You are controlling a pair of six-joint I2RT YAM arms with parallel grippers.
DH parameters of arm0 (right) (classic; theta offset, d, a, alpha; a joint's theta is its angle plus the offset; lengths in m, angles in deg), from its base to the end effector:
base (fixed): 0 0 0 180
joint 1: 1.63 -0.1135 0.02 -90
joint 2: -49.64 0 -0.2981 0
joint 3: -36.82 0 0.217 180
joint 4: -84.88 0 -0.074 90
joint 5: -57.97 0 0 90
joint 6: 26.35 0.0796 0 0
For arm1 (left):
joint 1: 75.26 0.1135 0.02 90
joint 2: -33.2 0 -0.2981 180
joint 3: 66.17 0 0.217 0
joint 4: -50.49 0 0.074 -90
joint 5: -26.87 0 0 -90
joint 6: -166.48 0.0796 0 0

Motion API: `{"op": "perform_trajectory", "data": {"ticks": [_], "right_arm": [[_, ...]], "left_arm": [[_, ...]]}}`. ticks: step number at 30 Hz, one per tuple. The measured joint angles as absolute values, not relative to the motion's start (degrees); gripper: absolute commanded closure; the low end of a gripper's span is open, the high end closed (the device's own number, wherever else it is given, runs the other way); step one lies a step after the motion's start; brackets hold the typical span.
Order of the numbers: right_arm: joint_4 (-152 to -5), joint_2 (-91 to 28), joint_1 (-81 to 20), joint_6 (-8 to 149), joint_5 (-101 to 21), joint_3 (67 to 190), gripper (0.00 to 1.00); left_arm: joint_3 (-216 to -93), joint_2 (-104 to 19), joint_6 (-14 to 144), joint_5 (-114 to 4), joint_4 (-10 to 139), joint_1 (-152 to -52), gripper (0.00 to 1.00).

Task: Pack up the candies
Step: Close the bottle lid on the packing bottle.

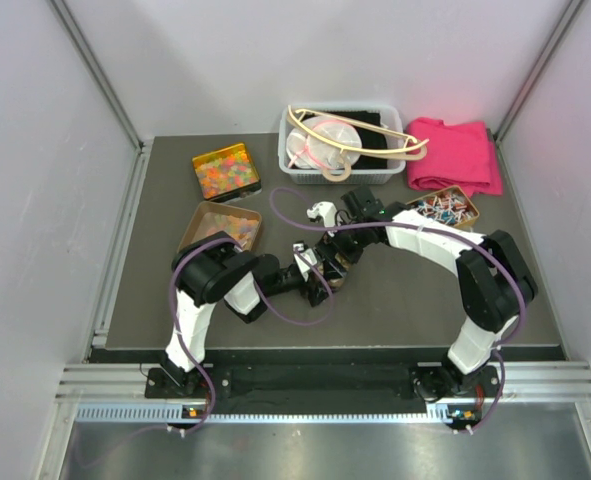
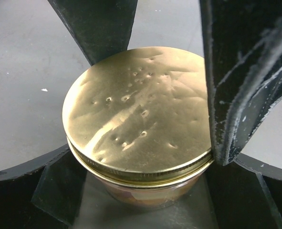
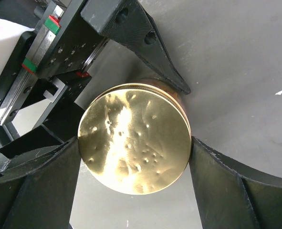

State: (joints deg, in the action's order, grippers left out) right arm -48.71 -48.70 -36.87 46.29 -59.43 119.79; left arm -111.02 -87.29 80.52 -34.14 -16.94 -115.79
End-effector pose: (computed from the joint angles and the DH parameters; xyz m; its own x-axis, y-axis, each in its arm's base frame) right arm 0.2573 0.2266 0.2235 -0.4810 -0.6642 -0.5723 -0.8733 0.4205 0.2459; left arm 0.2540 -0.2680 0.1396 -0.0425 0.1174 -0.9922 0.9383 0.3457 0.0007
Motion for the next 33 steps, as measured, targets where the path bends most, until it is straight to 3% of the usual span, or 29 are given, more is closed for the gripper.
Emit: {"op": "perform_trajectory", "data": {"ticks": [25, 33], "right_arm": [[-58.16, -42.71, -40.61, 52.02, -48.06, 111.72, 0.2], [-58.99, -42.78, -41.03, 52.74, -46.38, 111.77, 0.02]], "left_arm": [[-110.34, -87.31, 81.13, -32.91, -17.66, -114.96, 0.01], [-109.84, -87.33, 81.17, -32.46, -18.31, -114.39, 0.01]]}}
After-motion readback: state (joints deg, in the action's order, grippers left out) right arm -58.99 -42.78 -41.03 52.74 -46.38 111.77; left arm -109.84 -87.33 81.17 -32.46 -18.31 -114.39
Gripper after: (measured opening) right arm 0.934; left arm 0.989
